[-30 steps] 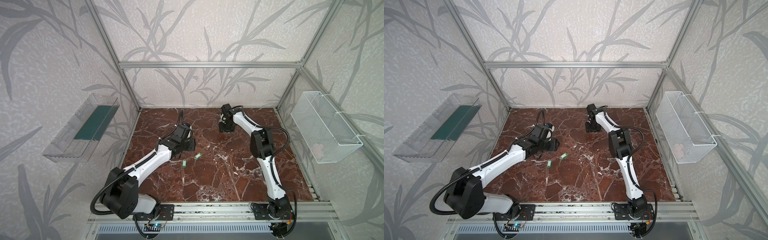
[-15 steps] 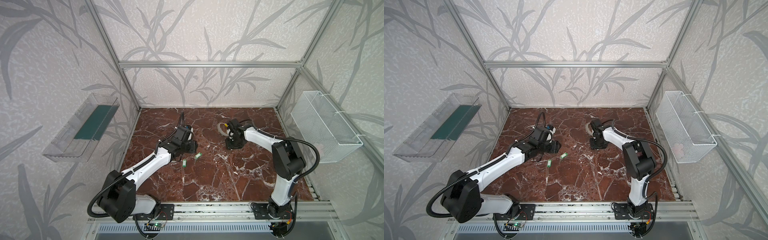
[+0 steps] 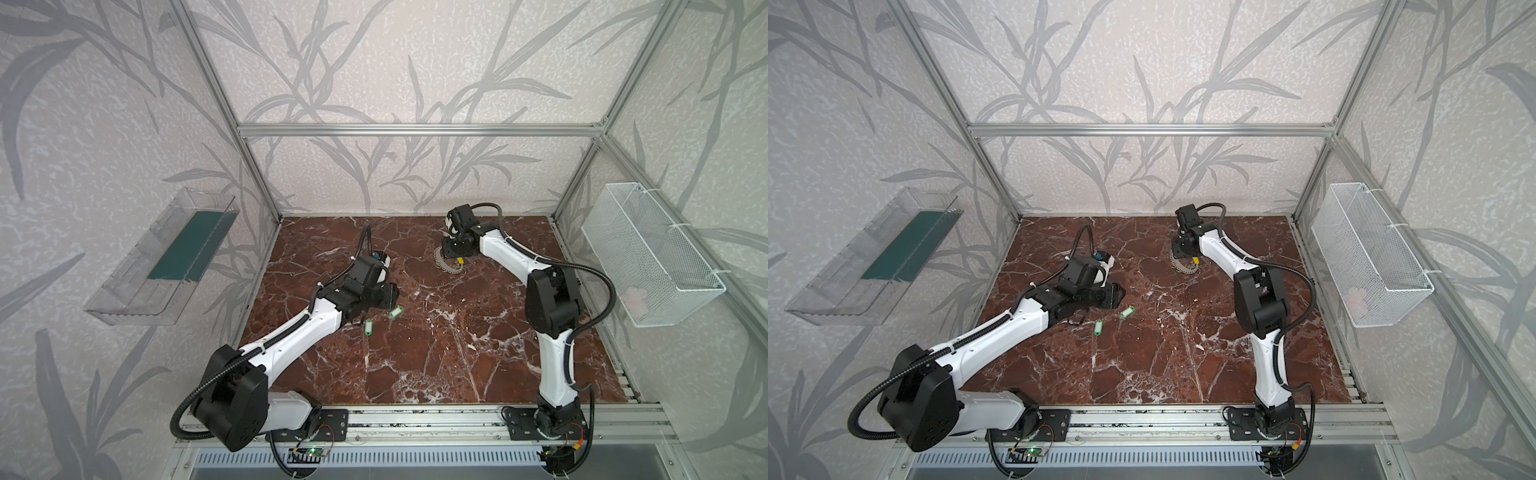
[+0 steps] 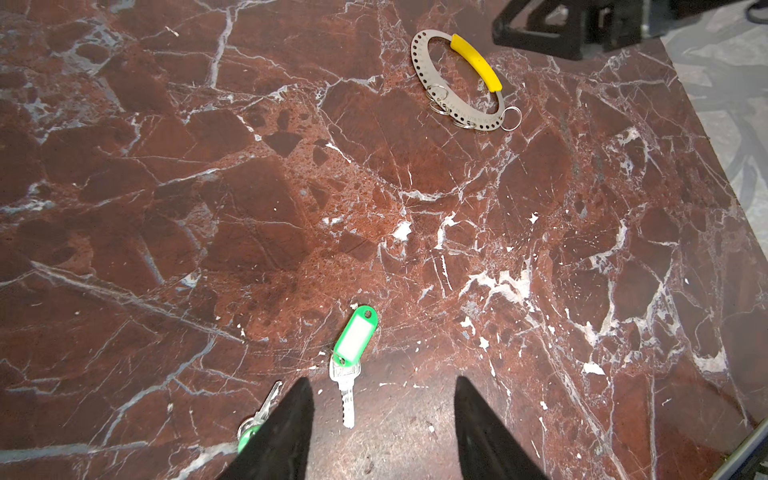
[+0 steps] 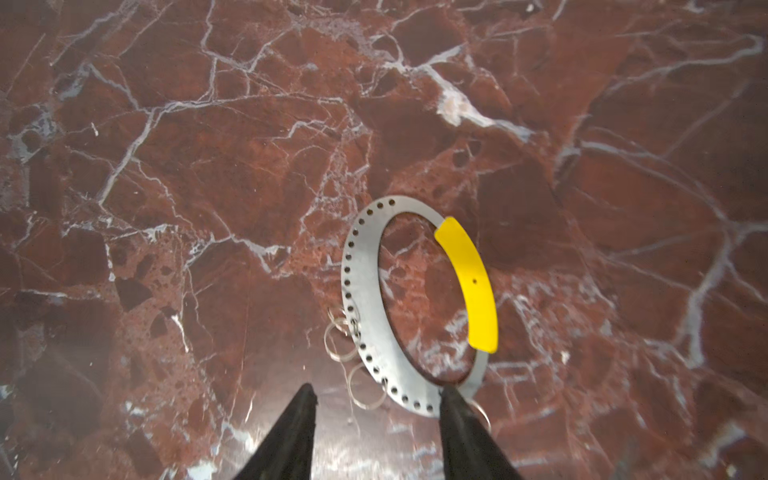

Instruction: Put the keys on the keyring

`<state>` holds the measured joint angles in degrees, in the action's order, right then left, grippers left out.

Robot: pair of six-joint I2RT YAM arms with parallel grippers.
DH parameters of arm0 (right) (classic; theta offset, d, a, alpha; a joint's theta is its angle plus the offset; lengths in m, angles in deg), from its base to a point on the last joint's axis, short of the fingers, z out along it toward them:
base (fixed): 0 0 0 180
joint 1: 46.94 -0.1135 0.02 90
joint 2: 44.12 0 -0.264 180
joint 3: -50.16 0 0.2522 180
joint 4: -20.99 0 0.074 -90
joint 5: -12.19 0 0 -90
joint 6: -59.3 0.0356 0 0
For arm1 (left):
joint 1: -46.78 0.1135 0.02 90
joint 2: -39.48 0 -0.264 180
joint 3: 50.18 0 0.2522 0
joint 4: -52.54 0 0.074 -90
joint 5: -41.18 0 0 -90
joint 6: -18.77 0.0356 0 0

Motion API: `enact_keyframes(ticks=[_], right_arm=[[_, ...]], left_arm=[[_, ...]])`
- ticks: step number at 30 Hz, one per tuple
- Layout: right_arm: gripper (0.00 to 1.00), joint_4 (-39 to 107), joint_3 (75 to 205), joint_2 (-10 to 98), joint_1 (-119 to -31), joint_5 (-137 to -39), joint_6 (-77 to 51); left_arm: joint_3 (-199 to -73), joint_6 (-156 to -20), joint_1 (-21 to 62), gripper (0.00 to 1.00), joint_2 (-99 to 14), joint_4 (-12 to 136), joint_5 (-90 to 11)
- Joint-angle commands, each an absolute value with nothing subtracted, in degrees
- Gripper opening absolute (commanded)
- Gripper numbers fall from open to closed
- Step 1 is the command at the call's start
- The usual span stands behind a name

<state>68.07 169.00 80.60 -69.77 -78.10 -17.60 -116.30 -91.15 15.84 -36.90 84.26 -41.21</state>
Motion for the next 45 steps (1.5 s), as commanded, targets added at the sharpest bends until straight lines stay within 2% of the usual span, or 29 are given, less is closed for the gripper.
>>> enact_keyframes(ticks=[1, 15, 23, 28, 45], right_arm=[[0.49, 73.1, 174.2, 84.8, -70.0, -79.4, -19.3], [0.58, 81.0, 179.7, 92.4, -70.7, -86.6, -20.8], [0.58, 84.4, 175.6, 89.6, -70.9, -88.6, -23.7], [0.58, 78.1, 168.8, 84.9, -70.9, -87.9, -24.4], [0.55, 82.9, 182.4, 92.4, -70.7, -86.4, -26.2]], left_arm=[[-117.2, -88.8, 15.7, 0.56, -36.3, 84.3, -40.8], [-118.3, -85.8, 15.7, 0.59, -37.8, 84.4, -40.2], [-118.4, -86.1, 15.7, 0.6, -38.8, 84.3, -39.1], [-118.1, -86.8, 15.7, 0.6, -38.6, 83.3, -38.6], [-119.2, -87.0, 15.7, 0.6, -38.8, 83.8, -38.3]])
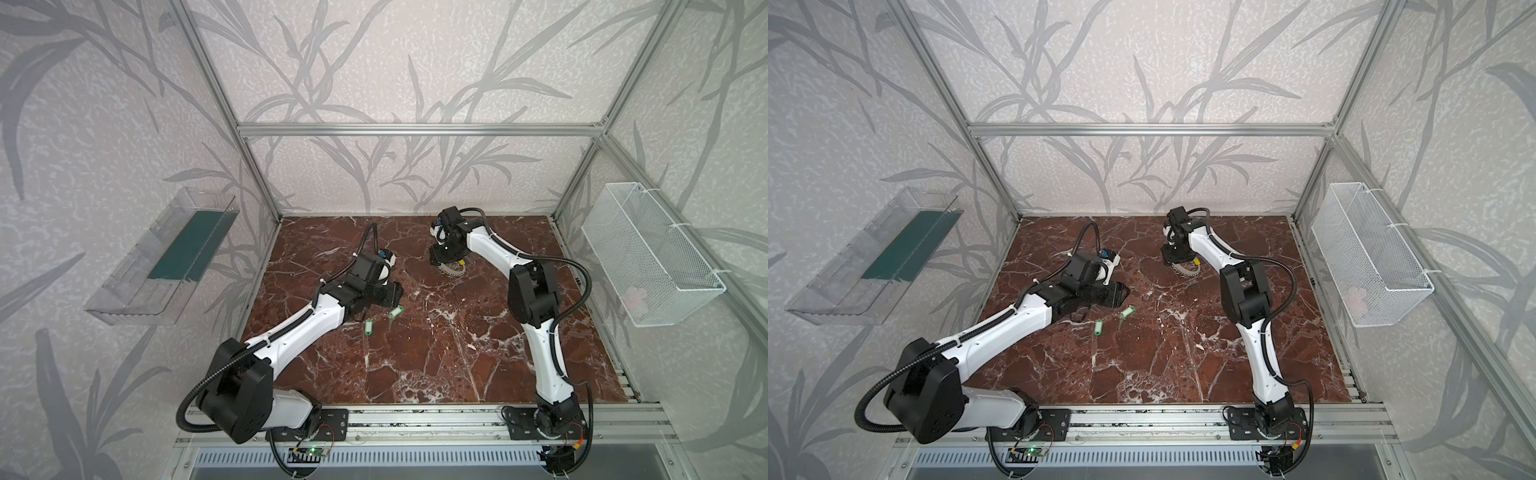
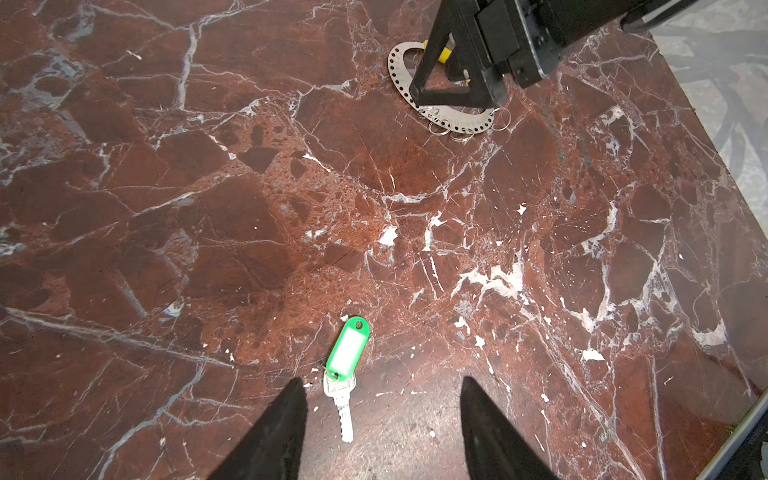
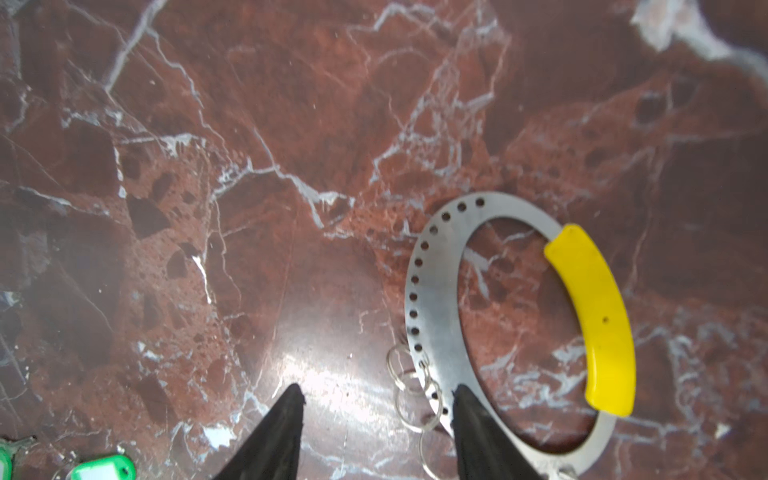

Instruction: Put the keys on the keyring

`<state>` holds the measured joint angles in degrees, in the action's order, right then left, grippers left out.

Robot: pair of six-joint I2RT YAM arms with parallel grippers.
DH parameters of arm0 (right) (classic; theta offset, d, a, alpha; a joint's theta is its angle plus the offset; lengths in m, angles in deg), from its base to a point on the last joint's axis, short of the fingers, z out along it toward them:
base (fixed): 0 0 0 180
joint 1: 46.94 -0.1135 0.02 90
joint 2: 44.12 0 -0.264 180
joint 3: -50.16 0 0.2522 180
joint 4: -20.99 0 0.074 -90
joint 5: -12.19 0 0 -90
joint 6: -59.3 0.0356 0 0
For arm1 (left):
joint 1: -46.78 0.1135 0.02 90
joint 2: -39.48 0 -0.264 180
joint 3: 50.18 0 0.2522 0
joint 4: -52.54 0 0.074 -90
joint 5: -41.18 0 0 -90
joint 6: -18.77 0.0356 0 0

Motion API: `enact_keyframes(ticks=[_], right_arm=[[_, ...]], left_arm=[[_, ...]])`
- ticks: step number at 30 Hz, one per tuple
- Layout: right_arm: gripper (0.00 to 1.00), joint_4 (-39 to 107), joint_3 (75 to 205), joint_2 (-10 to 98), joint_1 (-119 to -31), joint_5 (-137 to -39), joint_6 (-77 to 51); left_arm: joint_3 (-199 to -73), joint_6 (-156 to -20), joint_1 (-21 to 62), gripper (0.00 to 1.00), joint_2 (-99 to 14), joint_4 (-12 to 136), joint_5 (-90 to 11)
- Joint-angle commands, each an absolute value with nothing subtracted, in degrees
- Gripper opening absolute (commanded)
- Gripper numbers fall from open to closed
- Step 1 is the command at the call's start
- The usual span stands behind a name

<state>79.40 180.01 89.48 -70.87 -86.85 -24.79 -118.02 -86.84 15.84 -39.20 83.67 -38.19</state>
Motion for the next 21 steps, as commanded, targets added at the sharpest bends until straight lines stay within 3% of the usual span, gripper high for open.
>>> enact_keyframes(ticks=[1, 21], right_arm=[[0.54, 83.8, 183.3, 92.9, -70.8, -86.0, -26.6], [0.46, 86.6, 184.7, 93.2, -73.2, -77.2, -36.9]], left_arm=[[-119.1, -87.0, 15.7, 0.6, -38.7, 83.9, -38.4], [-118.3, -86.4, 15.7, 0.6, -38.4, 83.4, -38.9]])
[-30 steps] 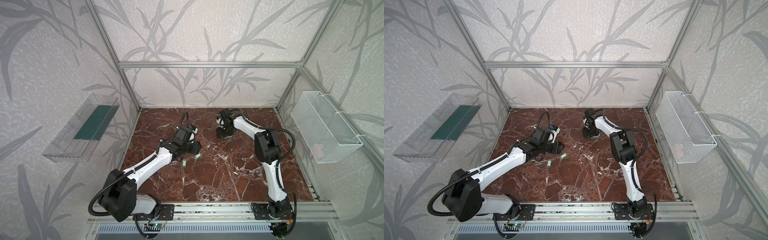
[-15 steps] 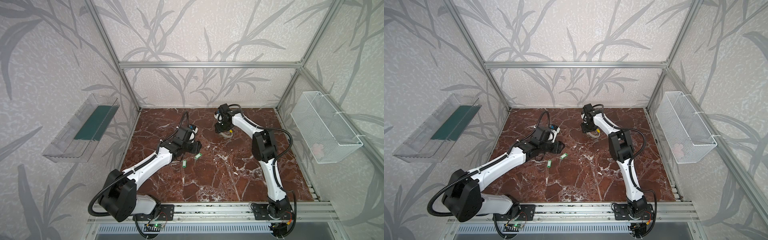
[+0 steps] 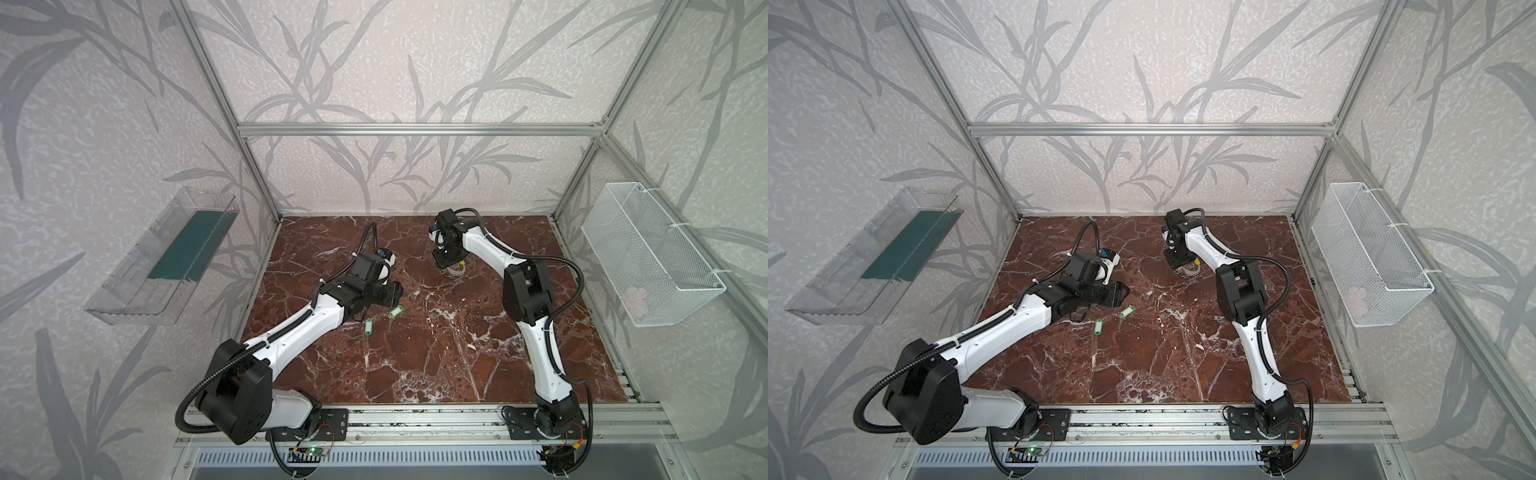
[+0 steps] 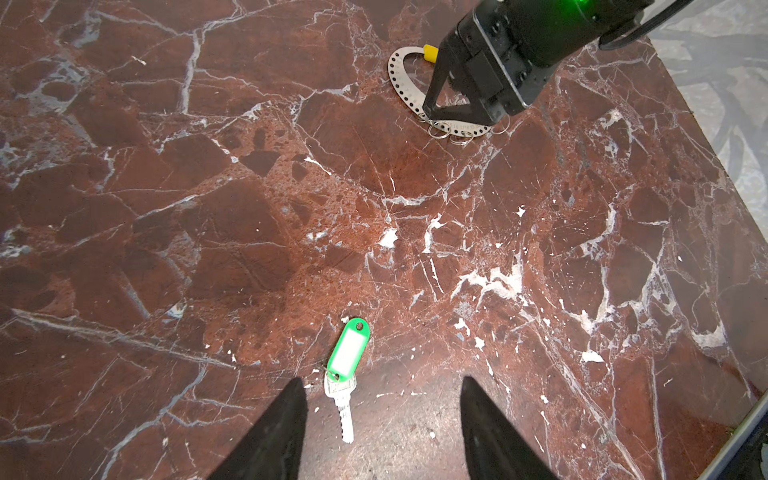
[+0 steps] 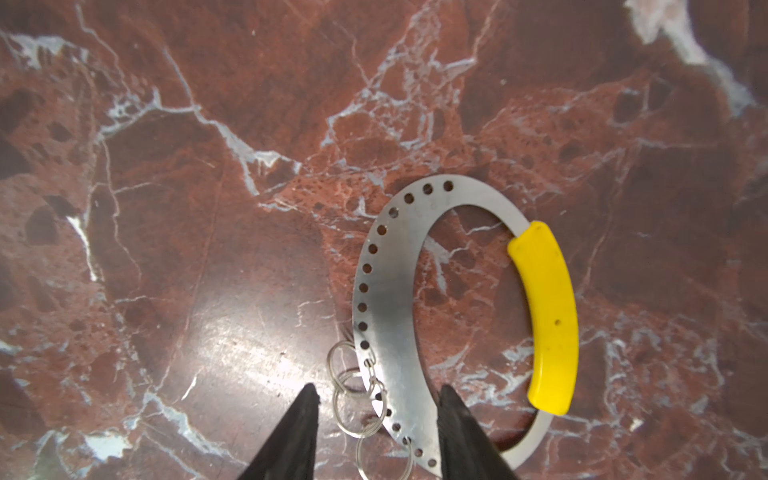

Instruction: Put the keys on the keyring

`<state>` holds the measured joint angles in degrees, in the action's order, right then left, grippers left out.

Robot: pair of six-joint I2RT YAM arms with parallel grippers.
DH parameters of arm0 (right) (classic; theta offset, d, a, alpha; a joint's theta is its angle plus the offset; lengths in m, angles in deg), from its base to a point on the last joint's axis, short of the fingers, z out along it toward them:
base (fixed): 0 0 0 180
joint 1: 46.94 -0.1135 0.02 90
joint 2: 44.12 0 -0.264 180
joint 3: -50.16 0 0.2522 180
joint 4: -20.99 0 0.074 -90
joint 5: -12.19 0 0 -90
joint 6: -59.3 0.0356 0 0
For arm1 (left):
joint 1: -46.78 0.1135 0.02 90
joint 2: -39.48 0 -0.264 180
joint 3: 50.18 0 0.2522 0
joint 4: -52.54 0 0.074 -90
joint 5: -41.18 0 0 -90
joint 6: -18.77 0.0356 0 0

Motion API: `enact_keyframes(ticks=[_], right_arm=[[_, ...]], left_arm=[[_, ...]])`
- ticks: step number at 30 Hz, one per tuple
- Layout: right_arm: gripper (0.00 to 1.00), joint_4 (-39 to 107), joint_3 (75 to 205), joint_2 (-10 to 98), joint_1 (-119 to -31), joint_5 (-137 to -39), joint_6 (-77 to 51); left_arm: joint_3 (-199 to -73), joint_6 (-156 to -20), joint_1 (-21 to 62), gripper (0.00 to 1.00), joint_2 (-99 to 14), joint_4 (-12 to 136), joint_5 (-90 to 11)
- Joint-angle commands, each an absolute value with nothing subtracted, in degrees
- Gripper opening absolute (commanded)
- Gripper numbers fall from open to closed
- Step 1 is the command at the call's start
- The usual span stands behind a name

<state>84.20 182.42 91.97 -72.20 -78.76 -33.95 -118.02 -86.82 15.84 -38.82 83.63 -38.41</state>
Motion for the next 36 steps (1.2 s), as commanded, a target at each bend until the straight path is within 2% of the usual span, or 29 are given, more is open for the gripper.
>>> enact_keyframes(ticks=[1, 8, 17, 21, 28, 30, 36], right_arm=[[0.47, 86.9, 185.0, 93.2, -73.4, -77.2, -37.9], [0.47, 87.3, 185.5, 92.3, -73.8, -76.1, -43.3], [0.47, 81.5, 183.5, 90.9, -75.3, -69.8, -57.8], [0.39, 78.8, 182.0, 90.6, -75.4, -70.1, -61.5], [0.36, 71.0, 172.7, 86.8, -75.5, -69.7, -67.5], [0.33, 68.3, 170.2, 85.9, -75.5, -69.2, -69.0], [0.25, 65.2, 169.7, 86.8, -75.5, -67.2, -70.9]], left_arm=[[-117.9, -86.4, 15.7, 0.6, -38.2, 83.0, -39.0], [-118.7, -85.8, 15.7, 0.6, -39.3, 82.9, -38.5], [-119.0, -85.1, 15.7, 0.6, -37.5, 84.9, -39.9], [-118.4, -85.1, 15.7, 0.6, -37.2, 84.5, -40.4], [-118.9, -84.7, 15.7, 0.6, -38.2, 84.6, -40.2], [-119.1, -84.7, 15.7, 0.6, -38.4, 84.6, -40.2], [-119.7, -84.5, 15.7, 0.6, -39.0, 84.8, -40.3]])
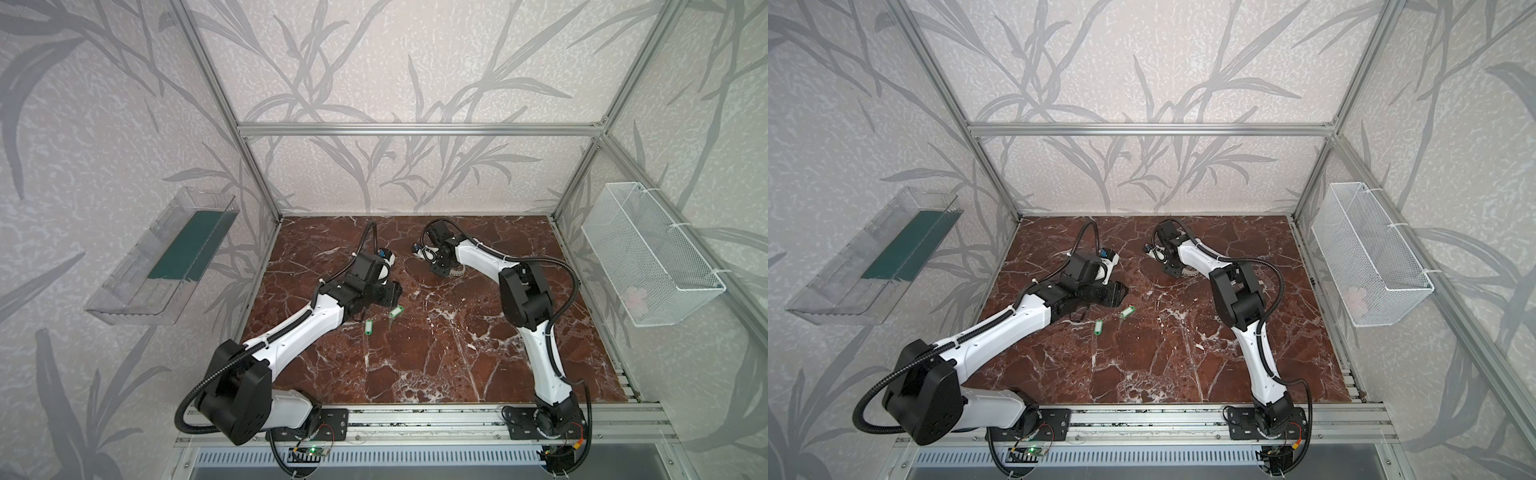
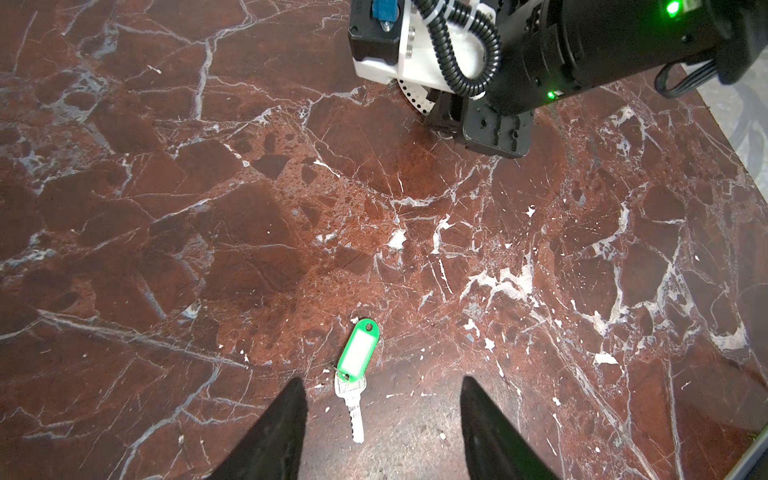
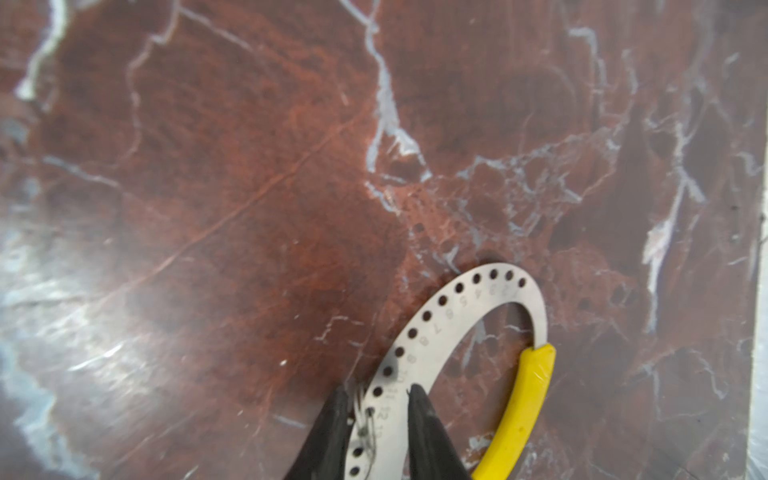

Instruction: Put the keys on the keyring

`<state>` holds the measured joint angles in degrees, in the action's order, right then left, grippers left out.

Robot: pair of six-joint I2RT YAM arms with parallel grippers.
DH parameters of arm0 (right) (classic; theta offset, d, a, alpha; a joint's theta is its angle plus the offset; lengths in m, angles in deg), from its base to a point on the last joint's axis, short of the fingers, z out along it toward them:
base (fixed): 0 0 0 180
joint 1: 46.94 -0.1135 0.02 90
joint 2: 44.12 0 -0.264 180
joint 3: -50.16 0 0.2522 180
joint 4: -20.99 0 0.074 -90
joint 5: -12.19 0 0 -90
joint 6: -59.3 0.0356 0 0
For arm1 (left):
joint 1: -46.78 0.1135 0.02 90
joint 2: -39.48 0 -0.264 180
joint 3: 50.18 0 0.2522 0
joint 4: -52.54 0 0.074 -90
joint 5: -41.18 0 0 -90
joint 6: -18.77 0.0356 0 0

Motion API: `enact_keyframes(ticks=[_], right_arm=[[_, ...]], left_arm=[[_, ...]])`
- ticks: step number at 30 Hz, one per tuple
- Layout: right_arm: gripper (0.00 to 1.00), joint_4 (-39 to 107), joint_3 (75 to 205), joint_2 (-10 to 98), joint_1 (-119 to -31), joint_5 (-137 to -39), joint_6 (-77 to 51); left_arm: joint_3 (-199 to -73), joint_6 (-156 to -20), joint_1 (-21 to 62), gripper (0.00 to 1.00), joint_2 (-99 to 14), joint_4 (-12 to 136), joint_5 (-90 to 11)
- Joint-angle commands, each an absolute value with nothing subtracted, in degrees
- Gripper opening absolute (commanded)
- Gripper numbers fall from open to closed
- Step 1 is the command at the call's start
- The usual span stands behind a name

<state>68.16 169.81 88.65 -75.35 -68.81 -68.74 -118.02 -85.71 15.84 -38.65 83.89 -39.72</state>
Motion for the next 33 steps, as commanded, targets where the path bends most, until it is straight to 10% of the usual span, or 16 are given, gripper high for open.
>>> enact_keyframes(ticks=[1, 33], right_arm=[[0.24, 65.0, 169.7, 87.1, -75.5, -67.1, -71.3], [0.1, 67.3, 168.9, 88.2, -74.5, -69.0, -74.6]], left_arm=[[-119.8, -84.5, 15.7, 0.6, -39.2, 84.8, -40.3], [-120.6, -84.2, 15.7, 0.6, -40.7, 85.4, -40.3]])
